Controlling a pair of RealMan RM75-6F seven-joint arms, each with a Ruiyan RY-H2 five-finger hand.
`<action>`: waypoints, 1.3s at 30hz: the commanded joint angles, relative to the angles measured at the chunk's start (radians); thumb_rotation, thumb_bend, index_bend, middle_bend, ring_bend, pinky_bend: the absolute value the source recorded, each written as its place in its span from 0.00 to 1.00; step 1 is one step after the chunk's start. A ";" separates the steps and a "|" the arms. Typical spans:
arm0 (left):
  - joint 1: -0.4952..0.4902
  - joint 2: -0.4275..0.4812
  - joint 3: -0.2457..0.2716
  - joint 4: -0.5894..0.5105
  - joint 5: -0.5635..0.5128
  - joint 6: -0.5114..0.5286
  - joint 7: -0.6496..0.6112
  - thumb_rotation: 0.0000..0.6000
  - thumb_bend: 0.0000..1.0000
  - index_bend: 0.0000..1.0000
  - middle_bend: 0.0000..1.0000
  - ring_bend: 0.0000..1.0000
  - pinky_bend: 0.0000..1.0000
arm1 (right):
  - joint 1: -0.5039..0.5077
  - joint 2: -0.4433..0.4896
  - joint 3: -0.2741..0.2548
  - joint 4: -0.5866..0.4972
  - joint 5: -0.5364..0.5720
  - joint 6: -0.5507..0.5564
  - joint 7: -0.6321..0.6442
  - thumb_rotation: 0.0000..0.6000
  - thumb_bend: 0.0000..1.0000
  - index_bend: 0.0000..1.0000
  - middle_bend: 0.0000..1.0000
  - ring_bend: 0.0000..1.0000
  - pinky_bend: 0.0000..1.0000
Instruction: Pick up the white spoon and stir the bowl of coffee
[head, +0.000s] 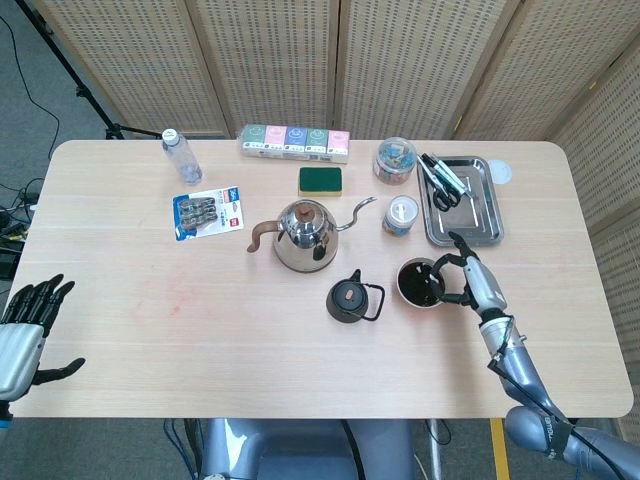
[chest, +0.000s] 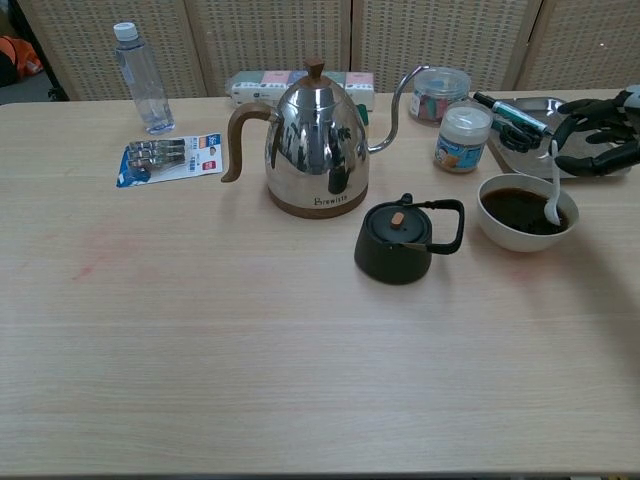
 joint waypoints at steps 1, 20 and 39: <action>0.000 0.001 -0.001 0.000 -0.001 0.001 -0.002 1.00 0.00 0.00 0.00 0.00 0.00 | -0.008 0.003 -0.016 -0.021 -0.016 0.003 0.000 1.00 0.56 0.56 0.00 0.00 0.00; 0.003 0.013 -0.001 0.007 0.004 0.011 -0.039 1.00 0.00 0.00 0.00 0.00 0.00 | 0.043 -0.108 0.025 0.106 0.040 -0.008 -0.002 1.00 0.57 0.56 0.00 0.00 0.00; 0.001 0.005 0.003 0.001 0.004 0.004 -0.012 1.00 0.00 0.00 0.00 0.00 0.00 | -0.016 -0.010 -0.002 0.036 -0.115 0.046 0.094 1.00 0.00 0.08 0.00 0.00 0.00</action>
